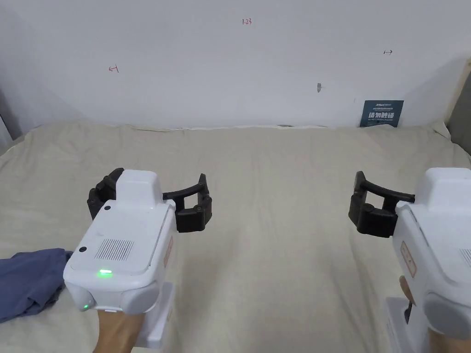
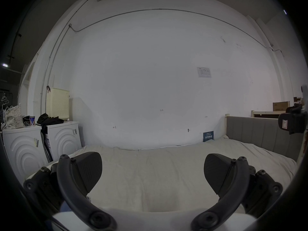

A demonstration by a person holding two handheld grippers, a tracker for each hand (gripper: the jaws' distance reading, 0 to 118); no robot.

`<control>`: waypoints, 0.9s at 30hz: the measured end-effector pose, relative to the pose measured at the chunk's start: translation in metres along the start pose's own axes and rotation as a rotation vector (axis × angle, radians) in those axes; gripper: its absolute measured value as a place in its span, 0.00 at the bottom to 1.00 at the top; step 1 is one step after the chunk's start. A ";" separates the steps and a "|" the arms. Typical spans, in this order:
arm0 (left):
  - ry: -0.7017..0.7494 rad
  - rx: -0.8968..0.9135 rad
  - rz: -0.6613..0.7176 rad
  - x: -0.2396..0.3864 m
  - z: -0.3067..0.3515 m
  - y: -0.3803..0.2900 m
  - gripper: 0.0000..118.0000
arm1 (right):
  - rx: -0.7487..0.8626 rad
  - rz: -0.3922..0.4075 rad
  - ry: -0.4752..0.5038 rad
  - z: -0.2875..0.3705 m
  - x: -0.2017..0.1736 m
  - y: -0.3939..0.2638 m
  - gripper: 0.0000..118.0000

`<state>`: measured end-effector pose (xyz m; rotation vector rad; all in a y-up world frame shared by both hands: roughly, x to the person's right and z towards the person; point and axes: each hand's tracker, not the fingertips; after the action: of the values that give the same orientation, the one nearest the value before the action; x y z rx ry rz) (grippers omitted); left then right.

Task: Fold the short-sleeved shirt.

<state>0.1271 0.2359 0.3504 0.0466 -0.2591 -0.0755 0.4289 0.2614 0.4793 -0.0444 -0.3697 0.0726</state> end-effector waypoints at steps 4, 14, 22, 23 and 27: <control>0.013 0.011 -0.023 0.004 0.002 -0.001 1.00 | 0.012 -0.007 0.008 0.002 -0.003 0.001 1.00; 0.007 0.036 -0.044 0.007 0.005 0.001 1.00 | 0.017 0.001 0.012 0.000 -0.006 0.001 1.00; 0.019 0.033 -0.032 0.004 0.006 0.001 1.00 | 0.021 0.003 0.016 0.000 -0.007 0.002 1.00; 0.017 0.032 -0.031 0.004 0.006 0.001 1.00 | 0.021 0.004 0.016 0.000 -0.008 0.002 1.00; 0.028 0.036 -0.040 0.004 0.006 0.000 1.00 | 0.025 0.005 0.016 0.001 -0.008 0.002 1.00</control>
<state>0.1296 0.2358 0.3577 0.0887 -0.2318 -0.1102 0.4208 0.2633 0.4771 -0.0215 -0.3530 0.0818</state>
